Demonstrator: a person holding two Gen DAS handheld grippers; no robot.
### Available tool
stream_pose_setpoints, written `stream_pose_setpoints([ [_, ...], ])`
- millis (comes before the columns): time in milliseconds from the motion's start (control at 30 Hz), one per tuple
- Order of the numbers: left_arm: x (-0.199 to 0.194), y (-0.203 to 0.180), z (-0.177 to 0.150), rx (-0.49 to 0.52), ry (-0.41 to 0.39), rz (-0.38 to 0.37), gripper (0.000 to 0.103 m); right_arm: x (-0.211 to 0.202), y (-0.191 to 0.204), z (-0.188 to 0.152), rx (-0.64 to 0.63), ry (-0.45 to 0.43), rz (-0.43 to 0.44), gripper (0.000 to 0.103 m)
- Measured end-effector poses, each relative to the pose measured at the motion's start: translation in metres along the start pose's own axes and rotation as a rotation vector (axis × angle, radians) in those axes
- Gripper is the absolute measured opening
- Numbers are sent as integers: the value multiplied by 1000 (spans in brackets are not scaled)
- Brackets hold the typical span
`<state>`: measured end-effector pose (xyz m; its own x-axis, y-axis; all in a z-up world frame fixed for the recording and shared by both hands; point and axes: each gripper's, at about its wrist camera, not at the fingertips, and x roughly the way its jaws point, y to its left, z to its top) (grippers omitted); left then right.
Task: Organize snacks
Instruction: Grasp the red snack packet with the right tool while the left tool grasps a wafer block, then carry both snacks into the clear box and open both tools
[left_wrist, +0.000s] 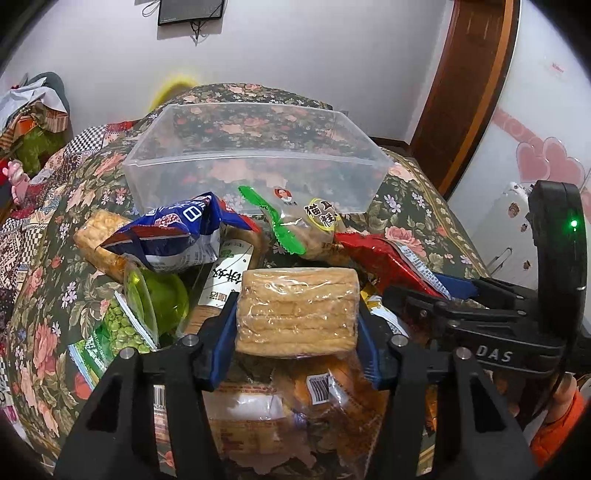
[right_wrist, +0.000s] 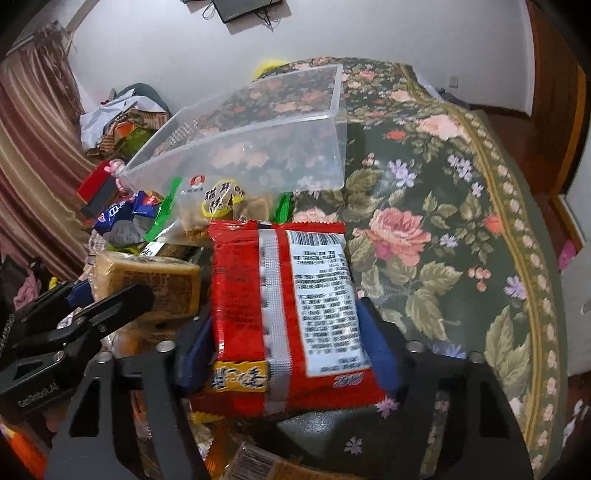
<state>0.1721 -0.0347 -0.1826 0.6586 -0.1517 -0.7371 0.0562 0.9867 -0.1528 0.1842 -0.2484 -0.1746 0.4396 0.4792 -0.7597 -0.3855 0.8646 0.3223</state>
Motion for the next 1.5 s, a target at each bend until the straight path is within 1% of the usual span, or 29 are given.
stream_pose_setpoints([
  [200,-14,0,6,-4,-29,7,55,-10,6,-2,-33,-26,-48,61],
  [467,-42,0,21,7,-95,19,55,-40,14,10,-50,-110,-48,61],
  [733,-70,11,53,-3,-166,20,55,-64,30,31,-89,-208,-44,61],
  [900,-76,24,77,-8,-200,40,55,-70,36,48,-105,-261,-46,61],
  [1033,-75,31,94,0,-226,71,55,-68,37,64,-112,-293,-47,61],
  [1133,-68,37,108,8,-234,103,55,-62,38,76,-114,-303,-47,61],
  [1333,-46,50,130,-14,-213,114,55,-49,43,93,-117,-317,-58,61],
  [1500,-19,57,146,-25,-165,114,55,-30,44,109,-117,-298,-75,61],
])
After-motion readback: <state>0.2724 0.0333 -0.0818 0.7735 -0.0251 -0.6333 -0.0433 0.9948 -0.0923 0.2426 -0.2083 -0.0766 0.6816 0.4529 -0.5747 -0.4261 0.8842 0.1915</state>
